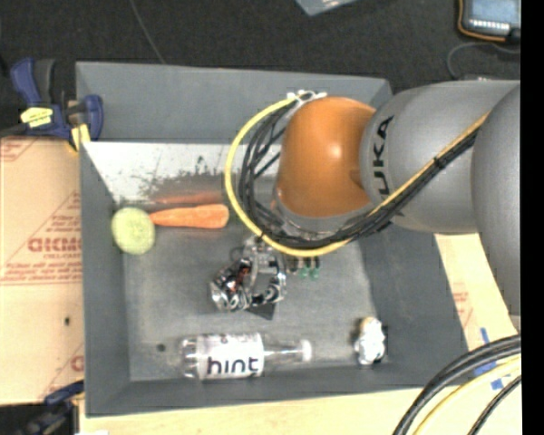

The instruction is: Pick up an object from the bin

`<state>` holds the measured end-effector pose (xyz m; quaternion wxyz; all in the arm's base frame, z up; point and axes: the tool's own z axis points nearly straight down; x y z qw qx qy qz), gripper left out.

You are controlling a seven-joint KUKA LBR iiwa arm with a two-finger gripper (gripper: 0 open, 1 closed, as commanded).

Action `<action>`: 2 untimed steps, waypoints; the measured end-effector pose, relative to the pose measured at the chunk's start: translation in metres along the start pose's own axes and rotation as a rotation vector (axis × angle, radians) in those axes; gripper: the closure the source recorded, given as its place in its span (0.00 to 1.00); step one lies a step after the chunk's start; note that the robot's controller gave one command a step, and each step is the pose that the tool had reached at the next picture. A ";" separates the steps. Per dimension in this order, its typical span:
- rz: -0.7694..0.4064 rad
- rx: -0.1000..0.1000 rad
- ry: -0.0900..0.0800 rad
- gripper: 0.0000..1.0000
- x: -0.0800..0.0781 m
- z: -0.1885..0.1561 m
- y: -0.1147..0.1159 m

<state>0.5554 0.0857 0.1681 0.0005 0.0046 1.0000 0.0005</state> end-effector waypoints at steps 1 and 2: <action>-0.015 -0.001 -0.018 1.00 -0.004 0.013 -0.002; 0.029 -0.002 -0.009 1.00 -0.019 -0.149 0.006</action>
Offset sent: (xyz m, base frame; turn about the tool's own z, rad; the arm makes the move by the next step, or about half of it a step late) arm 0.0176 0.0067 0.1445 0.0327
